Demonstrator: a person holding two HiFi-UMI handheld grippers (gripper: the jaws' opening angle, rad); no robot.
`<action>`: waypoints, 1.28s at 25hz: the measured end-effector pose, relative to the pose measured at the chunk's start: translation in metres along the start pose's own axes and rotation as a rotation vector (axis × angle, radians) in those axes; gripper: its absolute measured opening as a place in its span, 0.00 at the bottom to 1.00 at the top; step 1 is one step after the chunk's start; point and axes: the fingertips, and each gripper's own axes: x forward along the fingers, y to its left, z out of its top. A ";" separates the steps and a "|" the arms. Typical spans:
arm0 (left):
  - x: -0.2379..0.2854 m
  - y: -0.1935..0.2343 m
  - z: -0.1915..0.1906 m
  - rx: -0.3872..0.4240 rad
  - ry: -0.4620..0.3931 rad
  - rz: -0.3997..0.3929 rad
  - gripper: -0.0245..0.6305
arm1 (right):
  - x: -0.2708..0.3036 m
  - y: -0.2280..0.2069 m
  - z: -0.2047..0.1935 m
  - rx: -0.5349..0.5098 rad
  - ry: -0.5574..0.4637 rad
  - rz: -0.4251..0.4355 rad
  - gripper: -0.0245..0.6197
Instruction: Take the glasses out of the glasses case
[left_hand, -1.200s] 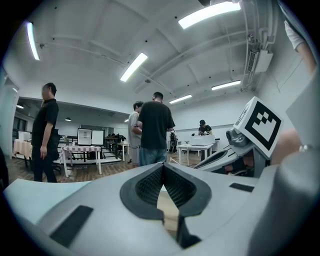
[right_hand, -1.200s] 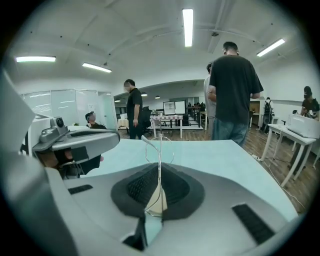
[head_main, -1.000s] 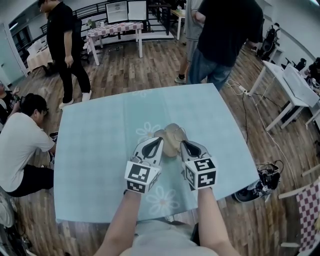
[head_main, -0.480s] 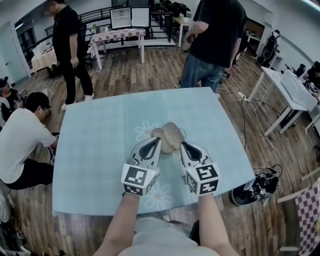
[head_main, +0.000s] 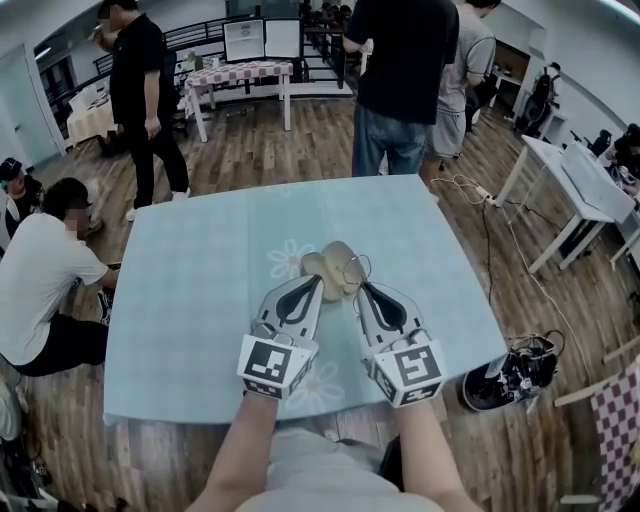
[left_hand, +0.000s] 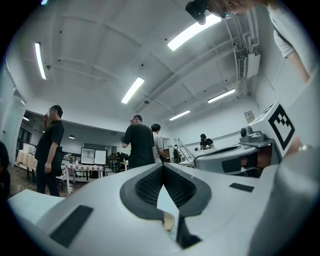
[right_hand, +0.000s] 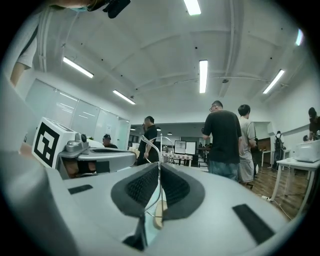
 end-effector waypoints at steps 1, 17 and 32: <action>-0.001 -0.002 0.002 0.003 -0.009 -0.006 0.05 | -0.001 0.001 0.002 -0.002 -0.004 -0.007 0.07; -0.020 -0.007 0.027 0.029 -0.083 -0.006 0.05 | -0.013 0.008 0.018 -0.037 -0.023 -0.066 0.07; -0.026 -0.014 0.031 0.031 -0.094 -0.019 0.05 | -0.022 0.014 0.020 -0.030 -0.057 -0.065 0.07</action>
